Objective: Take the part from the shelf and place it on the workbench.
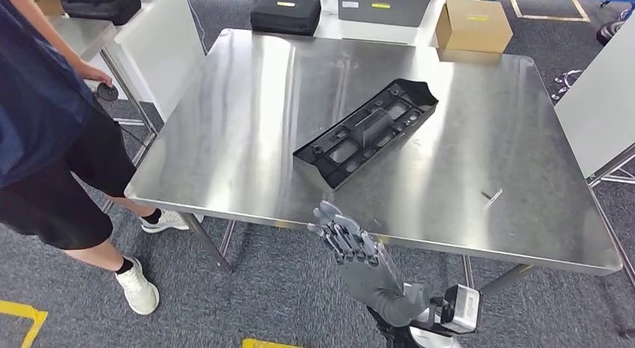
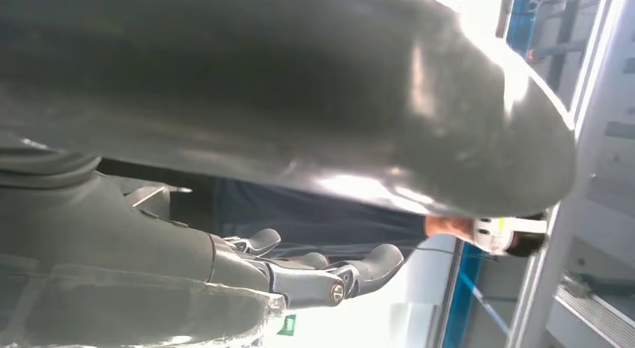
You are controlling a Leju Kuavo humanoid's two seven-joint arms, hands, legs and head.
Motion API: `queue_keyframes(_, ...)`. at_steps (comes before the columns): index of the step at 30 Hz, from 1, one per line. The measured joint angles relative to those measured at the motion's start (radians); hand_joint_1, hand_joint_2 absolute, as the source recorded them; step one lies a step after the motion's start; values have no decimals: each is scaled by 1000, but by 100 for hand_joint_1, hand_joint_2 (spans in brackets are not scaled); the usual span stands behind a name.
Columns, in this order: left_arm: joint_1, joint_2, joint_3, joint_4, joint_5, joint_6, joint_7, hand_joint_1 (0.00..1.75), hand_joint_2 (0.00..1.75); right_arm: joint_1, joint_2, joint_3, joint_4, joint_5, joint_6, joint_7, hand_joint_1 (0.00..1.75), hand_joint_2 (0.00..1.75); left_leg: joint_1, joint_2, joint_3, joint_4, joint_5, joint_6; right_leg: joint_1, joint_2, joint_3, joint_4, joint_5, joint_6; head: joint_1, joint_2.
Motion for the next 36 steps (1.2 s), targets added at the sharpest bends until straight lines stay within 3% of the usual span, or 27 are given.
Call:
queue_keyframes(3, 1, 0, 0, 1, 0, 2, 6, 0, 0, 6, 1, 0, 0, 6, -10, 0, 0, 0, 6, -4, -9, 6, -2, -20, 1, 3, -15, 4, 10, -34, -2, 0)
queue_keyframes(5, 1, 1, 0, 1, -2, 2, 7, 0, 0, 10, 1, 0, 0, 8, -15, 0, 0, 0, 10, -5, -36, 69, -64, -24, 1, 1, -28, 2, 23, -55, -4, 0)
queue_keyframes(7, 1, 3, 0, 1, -3, 1, 7, 0, 0, 16, 1, 0, 0, 11, -18, 0, 0, 0, 8, -6, -79, 194, -152, -24, 10, -3, -46, 3, 36, -71, -6, 0)
queue_keyframes(9, 1, 3, 0, 1, -4, -1, 6, 0, 0, 25, 0, 0, 0, 12, -20, 0, 0, 0, 7, -6, -91, 272, -186, -21, 21, -4, -65, 3, 50, -79, -6, 0)
queue_keyframes(10, 1, 3, 0, 1, -6, -2, 6, 0, 0, 28, 0, 0, 0, 13, -20, 0, 0, 0, 5, -6, -72, 261, -174, -17, 25, -4, -73, 4, 57, -80, -6, 0)
queue_keyframes(11, 1, 3, 0, 2, -7, -3, 5, 0, 0, 31, 0, 0, 0, 13, -21, 0, 0, 0, 3, -6, -34, 215, -151, -10, 29, -4, -81, 4, 63, -80, -6, 0)
queue_keyframes(13, -1, 5, 0, 1, -10, -7, 5, 0, 0, 36, -1, 0, 0, 15, -24, 0, 0, 0, -5, -6, 65, 79, -114, 7, 35, -3, -91, 4, 75, -75, -6, 0)
queue_keyframes(14, -3, 6, 0, 1, -11, -9, 5, 0, 0, 39, -1, 0, 0, 16, -25, -1, 0, 0, -10, -6, 97, 30, -106, 12, 36, -3, -93, 4, 81, -70, -5, 0)
queue_keyframes(16, -4, 7, 0, 2, -12, -10, 4, 0, 0, 42, -1, 0, -1, 17, -26, -1, 0, 0, -21, -5, 116, -7, -101, 19, 35, -6, -97, 3, 93, -56, -6, 0)
queue_keyframes(18, -4, 6, 0, 2, -12, -10, 4, 0, 0, 45, -2, 0, -1, 19, -27, -2, 0, 0, -24, -3, 106, -17, -83, 30, 32, -8, -102, 4, 99, -43, -8, 0)
queue_keyframes(19, -4, 7, 0, 3, -12, -10, 4, 0, 0, 47, -3, -1, -1, 20, -27, -2, 0, 0, -22, 0, 99, -23, -71, 37, 32, -8, -111, 18, 83, -42, -7, 0)
queue_keyframes(20, -4, 7, 0, 3, -13, -9, 4, 0, 0, 49, -4, -2, -1, 22, -28, -2, 0, 0, -19, 3, 91, -29, -58, 42, 32, -8, -125, 50, 53, -45, -5, 0)
queue_keyframes(22, -4, 8, 0, 3, -15, -9, 5, 0, 0, 54, -5, -4, -1, 25, -29, -2, 0, 0, -18, 8, 67, -30, -37, 48, 28, -8, -160, 165, -32, -53, -2, 0)
queue_keyframes(23, -4, 7, 0, 4, -16, -9, 5, 0, 0, 57, -5, -5, -1, 25, -30, -2, 0, 0, -18, 9, 54, -30, -27, 48, 26, -8, -171, 224, -60, -50, -2, 0)
queue_keyframes(24, -4, 7, 0, 4, -17, -9, 6, 0, 0, 60, -6, -6, -1, 27, -31, -2, 0, 0, -18, 11, 40, -29, -17, 46, 23, -8, -171, 262, -71, -43, -2, 0)
queue_keyframes(26, -4, 5, 0, 4, -20, -10, 6, 0, 0, 64, -7, -7, -1, 29, -32, -2, 0, 0, -16, 14, 15, -26, 1, 40, 17, -9, -117, 231, -41, -17, -2, 0)
queue_keyframes(28, -4, 4, 0, 4, -21, -11, 6, 0, 0, 65, -6, -7, -3, 33, -35, -1, 0, 0, -15, 14, -5, -19, 16, 30, 12, -10, -10, 91, -16, -2, -2, 0)
queue_keyframes(30, -4, 4, 0, 4, -21, -12, 6, 0, 0, 68, -4, -8, -8, 37, -39, 0, 0, 0, -18, 14, -16, -12, 28, 17, 16, -9, 54, -11, -25, -9, -5, 0)
queue_keyframes(33, -3, 5, 0, 4, -22, -12, 9, 0, 0, 75, 1, -8, -14, 45, -46, 2, 0, 0, -17, 12, -25, -8, 40, 0, 16, -9, 44, -26, -22, -33, -8, 0)
queue_keyframes(34, -2, 5, 0, 4, -22, -12, 10, 0, 0, 77, 3, -8, -17, 49, -49, 4, 0, 0, -14, 9, -32, 3, 25, -4, 14, -10, 39, -26, -15, -45, -8, 0)
queue_keyframes(36, -2, 5, 0, 4, -23, -12, 13, 0, 0, 80, 10, -8, -24, 58, -54, 11, 0, 0, -11, 4, -62, 80, -58, -13, 9, -13, 22, -27, 5, -68, -11, 0)
